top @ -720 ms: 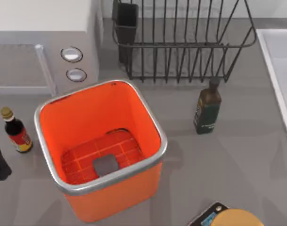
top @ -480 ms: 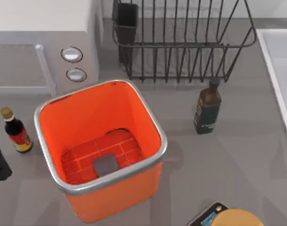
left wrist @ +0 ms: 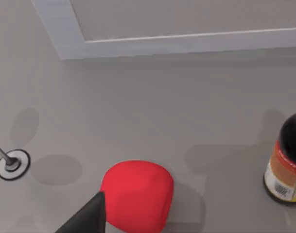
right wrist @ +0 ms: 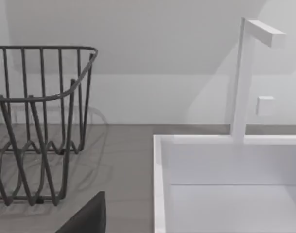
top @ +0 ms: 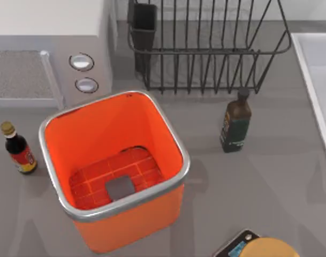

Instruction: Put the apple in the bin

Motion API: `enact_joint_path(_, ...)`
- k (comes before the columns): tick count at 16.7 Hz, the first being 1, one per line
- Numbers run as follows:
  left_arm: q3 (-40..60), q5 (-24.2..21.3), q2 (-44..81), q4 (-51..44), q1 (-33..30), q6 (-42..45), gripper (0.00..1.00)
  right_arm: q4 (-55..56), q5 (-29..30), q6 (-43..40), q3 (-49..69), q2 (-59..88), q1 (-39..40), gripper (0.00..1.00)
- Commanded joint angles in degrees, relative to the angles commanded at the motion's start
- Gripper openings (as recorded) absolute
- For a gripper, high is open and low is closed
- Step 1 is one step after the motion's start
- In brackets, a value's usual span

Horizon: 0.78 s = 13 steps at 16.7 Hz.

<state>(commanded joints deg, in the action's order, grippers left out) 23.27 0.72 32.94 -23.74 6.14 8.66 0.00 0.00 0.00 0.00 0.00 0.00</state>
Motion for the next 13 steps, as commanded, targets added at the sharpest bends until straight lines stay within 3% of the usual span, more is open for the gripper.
enact_joint_path(8, 32.56, 0.21, 50.13, -23.04, 5.96, 12.05, 1.0, 0.0, 0.0, 0.0, 0.0, 0.0, 0.0, 1.0)
enact_joint_path(13, 46.59, -0.05, 68.28, -32.36, 8.33, 16.79, 1.0, 0.0, 0.0, 0.0, 0.0, 0.0, 0.0, 1.0)
